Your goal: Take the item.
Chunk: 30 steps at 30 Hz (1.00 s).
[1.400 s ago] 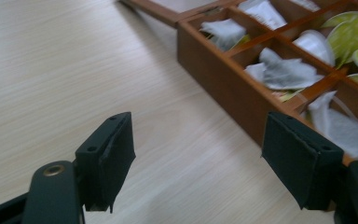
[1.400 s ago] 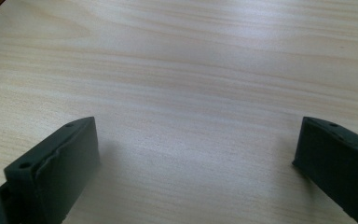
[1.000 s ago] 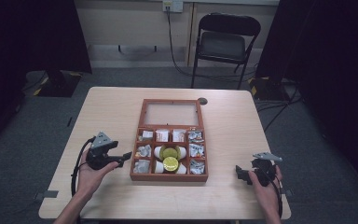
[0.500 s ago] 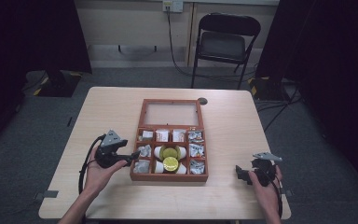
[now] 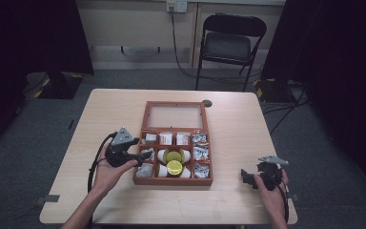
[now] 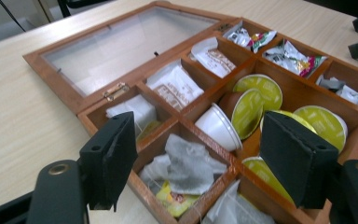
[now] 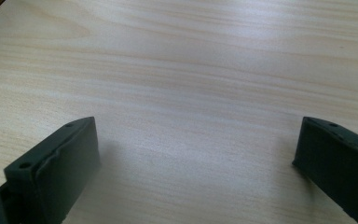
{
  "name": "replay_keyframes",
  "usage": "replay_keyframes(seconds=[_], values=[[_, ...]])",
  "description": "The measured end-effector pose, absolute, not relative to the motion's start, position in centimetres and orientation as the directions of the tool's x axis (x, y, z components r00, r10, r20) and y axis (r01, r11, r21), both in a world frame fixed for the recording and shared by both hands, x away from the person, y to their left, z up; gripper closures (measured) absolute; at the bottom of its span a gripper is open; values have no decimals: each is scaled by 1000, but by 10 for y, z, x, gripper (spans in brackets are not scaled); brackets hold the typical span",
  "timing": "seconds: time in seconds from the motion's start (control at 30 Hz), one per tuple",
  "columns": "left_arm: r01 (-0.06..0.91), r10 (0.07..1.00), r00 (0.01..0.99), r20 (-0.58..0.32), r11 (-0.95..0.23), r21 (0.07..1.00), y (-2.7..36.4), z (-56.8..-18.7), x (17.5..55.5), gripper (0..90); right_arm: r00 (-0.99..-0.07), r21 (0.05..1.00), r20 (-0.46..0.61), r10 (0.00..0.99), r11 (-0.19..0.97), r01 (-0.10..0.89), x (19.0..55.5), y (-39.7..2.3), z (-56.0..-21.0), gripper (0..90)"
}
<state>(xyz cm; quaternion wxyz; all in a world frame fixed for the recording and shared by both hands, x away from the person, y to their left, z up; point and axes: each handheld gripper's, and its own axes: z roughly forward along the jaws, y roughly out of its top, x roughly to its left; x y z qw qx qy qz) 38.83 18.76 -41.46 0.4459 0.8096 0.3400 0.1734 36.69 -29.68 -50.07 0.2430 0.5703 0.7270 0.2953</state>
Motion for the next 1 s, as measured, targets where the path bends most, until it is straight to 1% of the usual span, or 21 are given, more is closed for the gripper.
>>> replay_keyframes(seconds=[0.17,0.33,0.43,0.6,0.8,1.0], values=[[399,702,712,-21,-379,835,180,-412,391,272,-231,706,-16,973,175,686,367,-297,-501,0],[390,684,729,-40,-366,845,172,-407,395,286,-231,706,-17,973,175,686,367,-297,-501,0],[376,677,736,-6,-401,836,164,-405,398,286,-231,706,-16,973,175,686,367,-297,-501,0],[368,667,745,-10,-399,840,156,-403,402,288,-231,706,-16,973,175,686,367,-297,-501,0],[352,619,786,-1,-446,823,136,-402,405,289,-231,706,-17,973,175,686,367,-297,-501,0],[355,591,807,-11,-468,809,128,-409,400,285,-231,706,-16,973,175,686,367,-297,-501,0]])
